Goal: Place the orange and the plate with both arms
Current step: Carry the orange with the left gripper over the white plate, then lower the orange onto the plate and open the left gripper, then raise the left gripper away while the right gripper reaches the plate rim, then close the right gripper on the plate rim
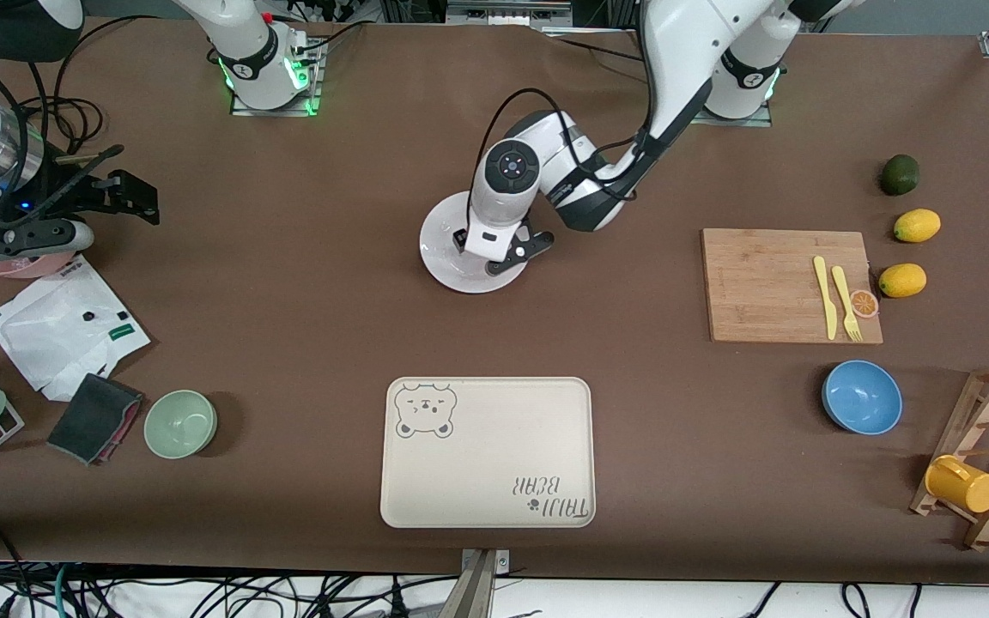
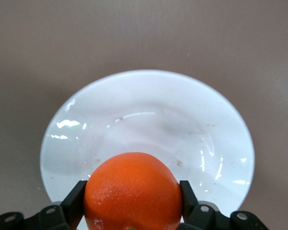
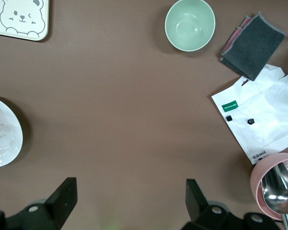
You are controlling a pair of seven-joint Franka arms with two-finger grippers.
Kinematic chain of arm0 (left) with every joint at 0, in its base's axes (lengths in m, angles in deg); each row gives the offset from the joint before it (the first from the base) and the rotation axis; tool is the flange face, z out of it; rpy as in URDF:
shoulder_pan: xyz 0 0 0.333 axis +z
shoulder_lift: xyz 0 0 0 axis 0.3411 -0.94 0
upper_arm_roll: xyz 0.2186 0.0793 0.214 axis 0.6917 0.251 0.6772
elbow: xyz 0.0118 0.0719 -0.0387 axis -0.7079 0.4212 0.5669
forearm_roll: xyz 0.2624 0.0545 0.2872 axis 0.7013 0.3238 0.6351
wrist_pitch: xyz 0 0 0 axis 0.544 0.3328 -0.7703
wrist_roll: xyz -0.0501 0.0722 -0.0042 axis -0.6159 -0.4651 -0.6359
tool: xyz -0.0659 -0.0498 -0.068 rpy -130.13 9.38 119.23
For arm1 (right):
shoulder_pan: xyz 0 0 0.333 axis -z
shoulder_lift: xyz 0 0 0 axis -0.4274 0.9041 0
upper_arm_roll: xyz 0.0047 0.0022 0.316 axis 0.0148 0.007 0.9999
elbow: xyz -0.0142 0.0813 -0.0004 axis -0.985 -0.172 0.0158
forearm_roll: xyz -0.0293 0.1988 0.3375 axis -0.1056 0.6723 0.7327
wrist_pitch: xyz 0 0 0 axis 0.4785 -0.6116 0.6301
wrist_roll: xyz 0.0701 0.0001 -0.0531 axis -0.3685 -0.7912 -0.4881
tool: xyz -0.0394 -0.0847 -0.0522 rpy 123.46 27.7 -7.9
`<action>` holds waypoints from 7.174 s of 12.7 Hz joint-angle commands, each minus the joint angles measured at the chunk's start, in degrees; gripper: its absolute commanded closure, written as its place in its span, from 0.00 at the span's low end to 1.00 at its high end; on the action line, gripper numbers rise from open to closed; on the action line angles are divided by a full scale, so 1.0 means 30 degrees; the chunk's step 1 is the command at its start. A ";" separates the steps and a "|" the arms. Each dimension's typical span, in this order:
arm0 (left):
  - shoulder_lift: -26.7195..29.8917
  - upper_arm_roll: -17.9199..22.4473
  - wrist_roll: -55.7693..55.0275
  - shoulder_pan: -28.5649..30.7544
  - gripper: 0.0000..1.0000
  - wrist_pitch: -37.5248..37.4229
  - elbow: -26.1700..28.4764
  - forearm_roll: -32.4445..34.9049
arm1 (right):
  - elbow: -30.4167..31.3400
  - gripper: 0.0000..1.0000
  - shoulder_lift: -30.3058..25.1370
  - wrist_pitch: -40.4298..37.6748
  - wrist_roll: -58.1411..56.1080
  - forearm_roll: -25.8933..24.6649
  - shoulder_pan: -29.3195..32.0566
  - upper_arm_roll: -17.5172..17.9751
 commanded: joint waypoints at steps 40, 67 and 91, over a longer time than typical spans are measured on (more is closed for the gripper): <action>1.5254 0.6200 2.7402 0.9092 0.00 -1.0636 0.3545 -0.0167 | 0.5979 0.00 0.5355 0.6902 -0.5272 1.5342 -0.0442 0.2106; 1.4227 0.6054 2.7260 0.9503 0.00 -1.1719 0.2224 -0.0138 | 1.0557 0.40 0.9105 1.5407 -1.6472 2.6684 -0.0822 0.6443; 1.4139 0.5907 2.6732 0.9327 0.00 -1.2365 0.1901 -0.0138 | 1.0383 1.00 0.9809 1.5584 -1.7734 2.8178 -0.1291 0.6414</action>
